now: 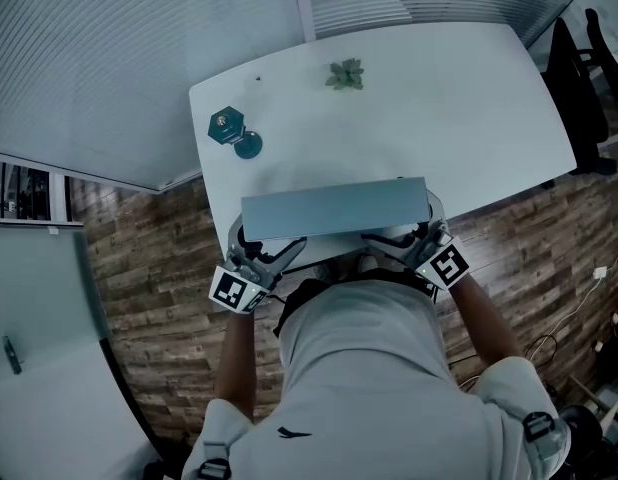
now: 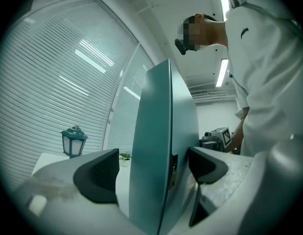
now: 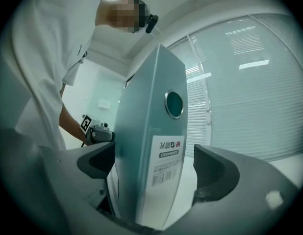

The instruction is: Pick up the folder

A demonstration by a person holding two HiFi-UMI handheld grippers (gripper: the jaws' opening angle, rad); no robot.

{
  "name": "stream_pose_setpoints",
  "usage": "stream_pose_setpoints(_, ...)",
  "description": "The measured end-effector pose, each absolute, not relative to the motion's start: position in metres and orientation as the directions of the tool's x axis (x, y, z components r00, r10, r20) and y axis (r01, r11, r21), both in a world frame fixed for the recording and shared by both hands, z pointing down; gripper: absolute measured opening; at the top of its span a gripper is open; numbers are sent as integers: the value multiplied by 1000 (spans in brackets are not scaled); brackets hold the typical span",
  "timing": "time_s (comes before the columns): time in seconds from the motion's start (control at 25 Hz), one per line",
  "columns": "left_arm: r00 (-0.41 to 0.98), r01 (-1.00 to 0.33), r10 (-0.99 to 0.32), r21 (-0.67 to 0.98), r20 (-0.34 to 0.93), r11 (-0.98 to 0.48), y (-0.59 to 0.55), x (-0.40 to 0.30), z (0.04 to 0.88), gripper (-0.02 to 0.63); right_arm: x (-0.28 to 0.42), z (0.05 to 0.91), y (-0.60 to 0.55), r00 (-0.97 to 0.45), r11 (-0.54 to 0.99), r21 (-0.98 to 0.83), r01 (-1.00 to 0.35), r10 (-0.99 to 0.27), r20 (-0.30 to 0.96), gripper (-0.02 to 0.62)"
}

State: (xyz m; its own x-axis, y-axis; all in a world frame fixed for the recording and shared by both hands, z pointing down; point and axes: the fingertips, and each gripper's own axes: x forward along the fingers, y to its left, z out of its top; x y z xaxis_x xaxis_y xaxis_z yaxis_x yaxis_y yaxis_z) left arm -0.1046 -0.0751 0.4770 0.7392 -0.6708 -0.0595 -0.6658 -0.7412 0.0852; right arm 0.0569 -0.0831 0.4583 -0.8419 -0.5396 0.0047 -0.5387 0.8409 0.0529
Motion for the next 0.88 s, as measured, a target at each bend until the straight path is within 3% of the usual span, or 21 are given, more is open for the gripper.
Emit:
stream_pose_setpoints(0.4, 854, -518, -513, 50, 89, -854, -59, -79, 480, 472, 31, 464, -77, -917, 924, 99, -370, -381, 119, 495)
stream_pose_setpoints(0.88, 887, -462, -456, 107, 79, -880, -69, -81, 476, 477, 23, 462, -84, -940, 951, 55, -305, -310, 140, 483)
